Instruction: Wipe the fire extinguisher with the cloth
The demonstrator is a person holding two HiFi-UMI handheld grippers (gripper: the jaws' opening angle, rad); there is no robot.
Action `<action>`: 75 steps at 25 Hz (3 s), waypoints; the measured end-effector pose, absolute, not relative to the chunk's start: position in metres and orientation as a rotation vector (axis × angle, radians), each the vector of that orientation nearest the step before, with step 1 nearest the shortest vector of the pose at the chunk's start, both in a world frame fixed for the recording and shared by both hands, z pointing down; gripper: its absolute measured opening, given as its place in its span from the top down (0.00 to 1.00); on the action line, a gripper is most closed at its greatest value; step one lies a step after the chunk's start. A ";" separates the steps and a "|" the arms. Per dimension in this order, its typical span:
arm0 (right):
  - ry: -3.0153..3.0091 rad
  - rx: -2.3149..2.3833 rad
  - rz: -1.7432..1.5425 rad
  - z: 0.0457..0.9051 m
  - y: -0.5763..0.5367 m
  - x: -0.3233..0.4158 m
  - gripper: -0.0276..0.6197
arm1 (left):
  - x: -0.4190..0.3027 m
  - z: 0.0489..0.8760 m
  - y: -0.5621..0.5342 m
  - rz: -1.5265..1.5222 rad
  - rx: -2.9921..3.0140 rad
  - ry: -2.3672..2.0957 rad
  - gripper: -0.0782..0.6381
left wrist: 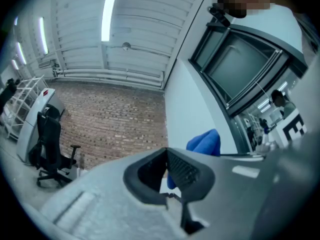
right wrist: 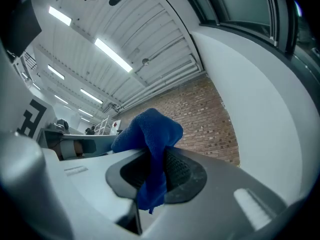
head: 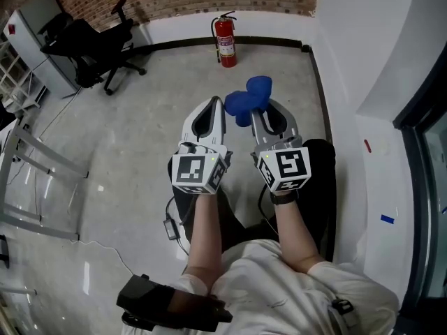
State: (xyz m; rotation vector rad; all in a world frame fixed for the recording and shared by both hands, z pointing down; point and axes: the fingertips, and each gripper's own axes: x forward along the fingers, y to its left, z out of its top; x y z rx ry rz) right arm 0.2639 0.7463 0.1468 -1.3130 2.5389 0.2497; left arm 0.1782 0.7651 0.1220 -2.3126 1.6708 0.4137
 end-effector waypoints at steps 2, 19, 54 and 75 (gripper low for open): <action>2.542 -1.299 0.260 0.141 0.723 0.262 0.86 | 0.177 0.110 0.747 0.436 -2.303 1.666 0.89; 2.597 -1.306 0.107 0.166 0.556 0.222 0.86 | 0.148 0.141 0.580 0.352 -2.362 1.758 0.89; 2.668 -1.158 0.030 0.185 0.316 0.163 0.86 | 0.072 0.165 0.363 0.326 -2.228 1.926 0.89; 2.691 -1.262 0.081 0.196 0.089 0.102 0.85 | -0.013 0.171 0.126 0.377 -2.253 1.948 0.89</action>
